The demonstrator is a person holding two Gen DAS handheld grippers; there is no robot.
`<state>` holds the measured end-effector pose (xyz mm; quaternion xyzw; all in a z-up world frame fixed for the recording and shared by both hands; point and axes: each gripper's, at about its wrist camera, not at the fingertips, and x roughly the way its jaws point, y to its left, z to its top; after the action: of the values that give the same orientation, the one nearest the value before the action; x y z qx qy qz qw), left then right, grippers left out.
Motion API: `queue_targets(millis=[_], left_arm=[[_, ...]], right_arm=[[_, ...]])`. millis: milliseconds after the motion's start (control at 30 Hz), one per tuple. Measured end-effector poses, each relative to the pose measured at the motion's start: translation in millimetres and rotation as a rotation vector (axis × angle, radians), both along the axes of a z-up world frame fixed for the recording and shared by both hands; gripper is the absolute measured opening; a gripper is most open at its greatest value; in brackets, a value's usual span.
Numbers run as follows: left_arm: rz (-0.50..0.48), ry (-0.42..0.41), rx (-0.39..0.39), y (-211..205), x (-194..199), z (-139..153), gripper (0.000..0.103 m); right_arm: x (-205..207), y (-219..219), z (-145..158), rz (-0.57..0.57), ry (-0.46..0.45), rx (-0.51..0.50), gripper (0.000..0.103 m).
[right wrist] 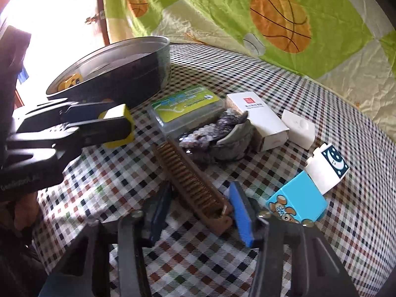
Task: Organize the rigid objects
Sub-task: 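Close the right tool on the brown comb while the left tool holds the yellow cube, then lift the brown comb with the right tool while the left tool holds the yellow cube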
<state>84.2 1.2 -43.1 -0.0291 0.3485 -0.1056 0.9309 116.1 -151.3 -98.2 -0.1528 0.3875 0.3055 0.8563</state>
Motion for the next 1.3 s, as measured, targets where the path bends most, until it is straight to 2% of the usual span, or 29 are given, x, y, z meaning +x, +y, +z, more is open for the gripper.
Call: queue_targets(millis=[167,333,733,1300], left_arm=[[0.002,-0.006,0.006,-0.1,0.0,-0.2,0.037],[0.007,-0.019,0.023,-1.7,-2.5,0.8,0.037],[0.02,-0.038,0.036,-2.5,-6.7,2.6,0.037],[0.03,-0.069,0.063,-4.8,-10.5,6.7,0.037]], right_arm=[[-13.5,8.4,0.5,0.021,-0.016,-0.01,0.028],[-25.9,13.1,6.8,0.006,-0.082,-0.012,0.027],[-44.0,7.5,21.0,-0.058,-0.22,-0.009,0.027],[-58.1,-9.7,35.5,-0.12,-0.316,0.09,0.026]])
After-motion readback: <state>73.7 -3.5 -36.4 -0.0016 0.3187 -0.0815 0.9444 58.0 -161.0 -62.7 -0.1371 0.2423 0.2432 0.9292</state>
